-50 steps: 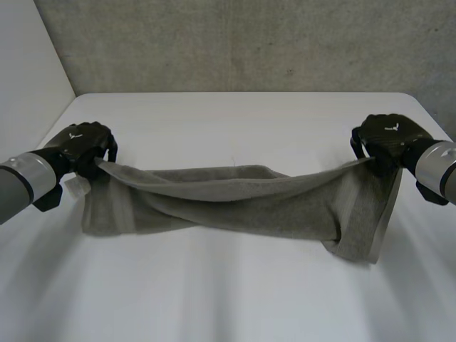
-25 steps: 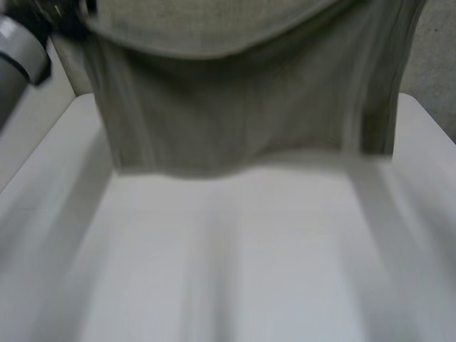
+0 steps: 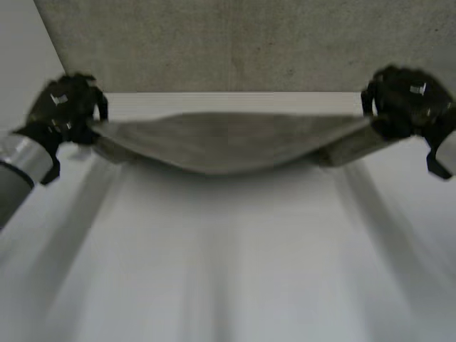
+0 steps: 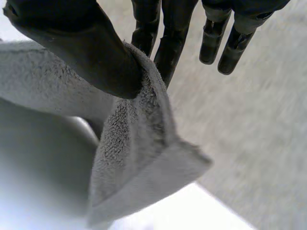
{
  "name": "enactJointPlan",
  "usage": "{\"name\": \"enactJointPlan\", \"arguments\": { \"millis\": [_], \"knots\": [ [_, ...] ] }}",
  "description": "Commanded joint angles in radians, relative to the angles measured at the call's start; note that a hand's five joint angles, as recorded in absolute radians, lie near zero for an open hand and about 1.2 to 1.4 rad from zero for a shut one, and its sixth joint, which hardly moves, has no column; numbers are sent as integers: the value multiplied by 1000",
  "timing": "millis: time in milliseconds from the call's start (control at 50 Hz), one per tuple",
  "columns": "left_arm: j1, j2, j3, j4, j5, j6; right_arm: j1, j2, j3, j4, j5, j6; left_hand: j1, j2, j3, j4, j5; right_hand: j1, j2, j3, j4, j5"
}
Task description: Fold the towel.
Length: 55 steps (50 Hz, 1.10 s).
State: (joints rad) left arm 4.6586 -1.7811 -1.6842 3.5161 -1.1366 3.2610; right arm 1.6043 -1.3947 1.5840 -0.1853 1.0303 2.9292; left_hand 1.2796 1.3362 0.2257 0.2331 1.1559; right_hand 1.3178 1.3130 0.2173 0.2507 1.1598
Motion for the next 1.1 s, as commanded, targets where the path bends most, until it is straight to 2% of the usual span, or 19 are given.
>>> {"name": "enactJointPlan", "arguments": {
  "millis": [20, 120, 160, 240, 280, 360, 520, 640, 680, 740, 780, 800, 820, 840, 860, 880, 960, 1100],
  "knots": [
    [3, 57, -144, -28, 21, 46, -29, -24, 142, 10, -44, -54, 117, 60, -51, -59, 66, 78, 83, -43, -76, 62],
    [46, 179, -204, -75, 29, 45, -50, -145, 182, 38, -61, -58, 117, 60, -51, -59, 66, 78, 83, -43, -76, 62],
    [66, 232, -218, -98, 44, 45, -99, -257, 172, 110, -73, -56, 117, 60, -51, -59, 66, 78, 83, -43, -76, 62],
    [135, 379, -239, -192, 118, 37, -138, -337, 140, 205, -104, -56, 117, 60, -51, -59, 66, 78, 83, -43, -76, 62],
    [156, 409, -239, -221, 141, 36, -164, -386, 104, 301, -146, -51, 117, 60, -51, -59, 66, 78, 83, -43, -76, 62],
    [204, 460, -241, -272, 190, 33, -173, -398, 85, 362, -171, -56, 117, 60, -51, -59, 66, 78, 83, -43, -76, 62],
    [204, 411, -235, -266, 198, 34, -173, -365, 67, 388, -164, -62, 117, 60, -51, -59, 66, 78, 83, -43, -76, 62],
    [183, 257, -152, -259, 183, 40, -153, -257, 10, 380, -128, -62, 117, 60, -51, -59, 66, 78, 83, -43, -76, 62],
    [174, 208, -128, -259, 181, 37, -114, -154, -34, 377, -90, -64, 117, 60, -51, -59, 66, 78, 83, -43, -76, 62],
    [144, 110, -60, -258, 173, 37, -81, -101, -64, 374, -58, -73, 117, 60, -51, -59, 66, 78, 83, -43, -76, 62],
    [125, 59, -25, -258, 157, 37, -9, 6, -128, 371, 25, -114, 117, 60, -51, -59, 66, 78, 83, -43, -76, 62],
    [103, 8, 12, -259, 125, 40, -9, 6, -128, 371, 25, -114, 117, 60, -51, -59, 66, 78, 83, -43, -76, 62],
    [103, 8, 12, -259, 124, 40, 26, 61, -157, 371, 69, -145, 117, 60, -51, -59, 66, 78, 83, -43, -76, 62],
    [80, -41, 50, -262, 86, 42, 57, 109, -186, 372, 112, -177, 117, 60, -51, -59, 66, 78, 83, -43, -76, 62],
    [56, -88, 92, -266, 49, 42, 57, 109, -187, 372, 113, -177, 117, 60, -51, -59, 66, 78, 83, -43, -76, 62],
    [55, -89, 92, -266, 49, 42, 77, 150, -214, 372, 141, -203, 117, 60, -51, -59, 66, 78, 83, -43, -76, 62],
    [17, -220, 211, -275, -24, 43, 101, 229, -260, 369, 174, -223, 117, 60, -51, -59, 66, 78, 83, -43, -76, 62],
    [9, -345, 327, -296, -43, 45, 120, 367, -341, 301, 201, -223, 117, 60, -51, -59, 66, 78, 83, -43, -76, 62]
  ]
}}
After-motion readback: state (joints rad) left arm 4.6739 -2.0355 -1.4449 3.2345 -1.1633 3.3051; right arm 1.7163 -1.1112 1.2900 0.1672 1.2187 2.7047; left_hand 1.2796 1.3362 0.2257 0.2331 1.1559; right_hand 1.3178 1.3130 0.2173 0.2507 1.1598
